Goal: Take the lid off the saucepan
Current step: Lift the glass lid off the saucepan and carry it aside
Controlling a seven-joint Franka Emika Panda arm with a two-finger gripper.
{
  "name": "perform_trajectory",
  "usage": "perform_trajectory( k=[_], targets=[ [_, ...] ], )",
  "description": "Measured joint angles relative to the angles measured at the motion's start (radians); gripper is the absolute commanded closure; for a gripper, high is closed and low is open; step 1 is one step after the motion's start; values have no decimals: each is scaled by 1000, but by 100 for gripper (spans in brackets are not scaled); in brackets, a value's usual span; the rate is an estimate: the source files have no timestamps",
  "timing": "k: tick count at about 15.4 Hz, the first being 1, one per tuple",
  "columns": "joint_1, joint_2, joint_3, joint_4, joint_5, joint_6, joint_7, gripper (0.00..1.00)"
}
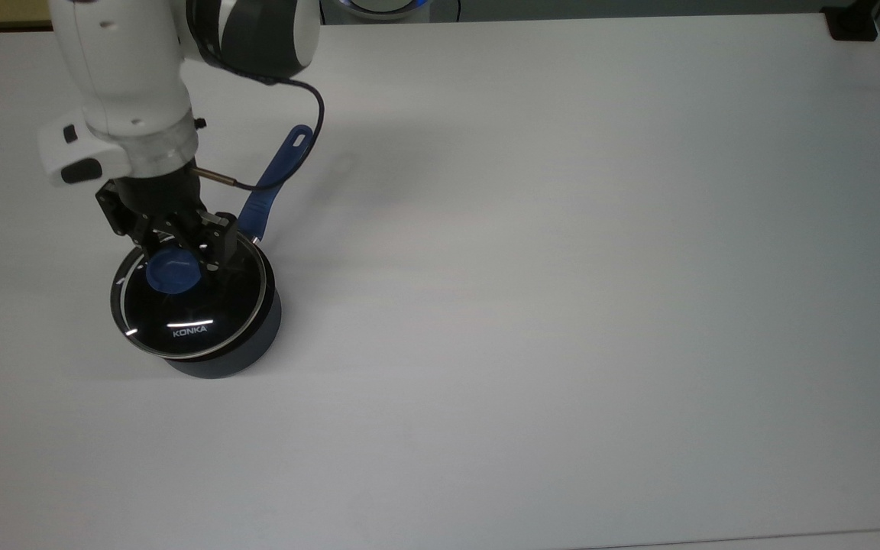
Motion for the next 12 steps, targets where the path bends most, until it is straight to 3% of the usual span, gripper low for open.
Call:
perform_trajectory(
  k=[7, 12],
  targets=[
    [18, -59, 2, 1, 5, 0, 0, 41],
    [132, -109, 7, -17, 7, -48, 3, 41]
  ],
)
